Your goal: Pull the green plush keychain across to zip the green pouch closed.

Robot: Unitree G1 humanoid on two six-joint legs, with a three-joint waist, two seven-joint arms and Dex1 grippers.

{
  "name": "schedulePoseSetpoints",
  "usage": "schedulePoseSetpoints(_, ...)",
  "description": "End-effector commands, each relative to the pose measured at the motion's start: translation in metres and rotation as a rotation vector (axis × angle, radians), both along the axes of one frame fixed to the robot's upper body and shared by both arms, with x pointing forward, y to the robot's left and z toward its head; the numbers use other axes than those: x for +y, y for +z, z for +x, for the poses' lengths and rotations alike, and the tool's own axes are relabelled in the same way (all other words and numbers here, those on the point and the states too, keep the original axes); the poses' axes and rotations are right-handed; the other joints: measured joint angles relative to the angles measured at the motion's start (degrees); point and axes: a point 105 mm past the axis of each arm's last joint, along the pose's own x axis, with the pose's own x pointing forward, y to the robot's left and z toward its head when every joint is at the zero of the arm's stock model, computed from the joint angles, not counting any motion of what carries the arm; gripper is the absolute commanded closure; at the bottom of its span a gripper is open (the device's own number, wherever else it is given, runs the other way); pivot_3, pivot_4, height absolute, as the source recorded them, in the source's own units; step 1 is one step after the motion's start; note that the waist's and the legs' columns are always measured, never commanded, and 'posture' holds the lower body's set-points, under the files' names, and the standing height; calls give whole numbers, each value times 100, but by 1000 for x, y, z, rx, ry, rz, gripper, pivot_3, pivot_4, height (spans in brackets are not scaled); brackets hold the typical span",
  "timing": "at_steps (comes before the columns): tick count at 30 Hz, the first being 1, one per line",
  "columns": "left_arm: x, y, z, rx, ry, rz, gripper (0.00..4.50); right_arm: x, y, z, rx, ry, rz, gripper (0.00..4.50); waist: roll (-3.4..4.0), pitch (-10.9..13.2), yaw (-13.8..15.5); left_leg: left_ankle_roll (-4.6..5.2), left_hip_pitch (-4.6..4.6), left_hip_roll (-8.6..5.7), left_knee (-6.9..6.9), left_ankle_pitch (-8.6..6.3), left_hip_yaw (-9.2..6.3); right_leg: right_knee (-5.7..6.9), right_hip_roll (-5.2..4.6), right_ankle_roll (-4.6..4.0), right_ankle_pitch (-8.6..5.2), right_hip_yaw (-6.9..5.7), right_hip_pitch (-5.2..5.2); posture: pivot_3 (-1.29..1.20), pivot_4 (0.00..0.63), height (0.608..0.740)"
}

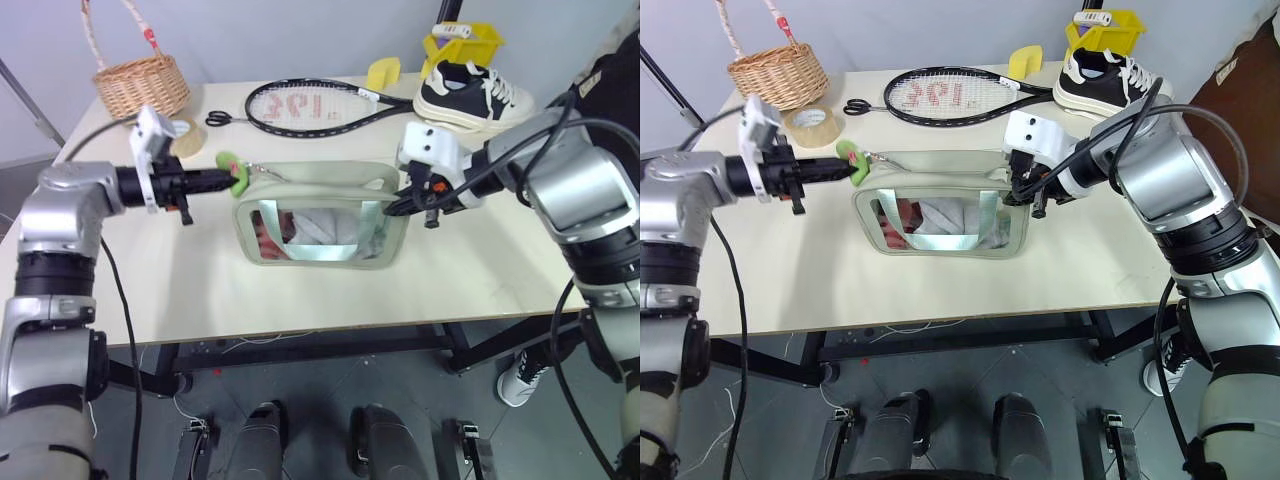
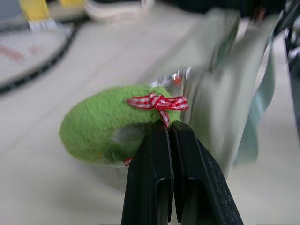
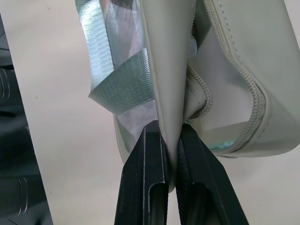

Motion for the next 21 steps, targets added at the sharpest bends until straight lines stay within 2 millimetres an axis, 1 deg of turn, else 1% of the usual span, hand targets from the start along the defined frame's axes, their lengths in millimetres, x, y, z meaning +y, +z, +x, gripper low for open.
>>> schedulePoseSetpoints(1,-1,36,-13,-74,-53,-90,4417,0,16,-4,-59,18,27,4500,0,0,-3,0,1,0,0,0,1,0,0,0,0,2,0,0,150,738)
schedulePoseSetpoints(3,-10,40,-18,-69,-95,-111,4417,0,16,-4,-58,18,29,4500,0,0,-4,0,1,0,-1,0,1,1,0,0,0,2,0,0,150,738)
schedulePoseSetpoints(5,-25,36,-22,-59,-142,-101,4417,0,15,-4,-58,20,31,4500,0,0,-2,0,1,0,0,0,1,1,0,0,0,2,0,0,150,738)
schedulePoseSetpoints(6,-36,32,-23,-50,-172,-97,4417,1,15,-4,-57,20,32,4500,0,0,3,0,1,0,1,0,1,1,0,0,0,3,0,0,150,738)
schedulePoseSetpoints(7,-47,27,-23,-42,-192,-89,4417,1,14,-4,-57,21,33,4500,0,0,16,0,0,0,2,0,1,1,0,0,0,3,0,0,150,738)
schedulePoseSetpoints(9,-58,23,-21,-38,-205,-82,4417,2,14,-4,-57,21,33,4500,-1,0,17,0,1,0,7,0,1,2,0,0,0,3,4,0,150,738)
schedulePoseSetpoints(12,-76,25,-15,-34,-223,-114,4417,2,13,-3,-57,22,33,4500,-1,0,8,0,1,0,12,0,2,5,0,3,2,6,4,0,150,738)
schedulePoseSetpoints(14,-91,20,-19,-25,-280,-85,4417,3,14,-4,-59,24,31,4500,-1,0,-6,1,2,0,12,0,2,6,0,3,2,6,3,0,150,738)
schedulePoseSetpoints(16,-99,13,-23,-10,-318,-45,4417,3,14,-4,-62,22,32,4500,0,0,-6,1,2,0,12,0,2,6,0,3,2,7,3,0,150,738)
schedulePoseSetpoints(18,-100,9,-24,3,-323,-26,4417,3,15,-4,-66,19,32,4500,-1,0,-3,1,2,0,12,0,2,5,1,4,2,7,3,0,150,738)
schedulePoseSetpoints(19,-98,8,-22,14,-310,-26,4184,3,15,-4,-69,16,32,4500,0,0,-2,1,2,0,12,0,3,5,0,3,2,7,3,0,150,738)
schedulePoseSetpoints(21,-93,8,-22,30,-309,-15,3517,3,15,-4,-72,11,34,4500,0,0,-3,1,2,0,12,0,2,6,1,3,2,7,3,0,150,738)
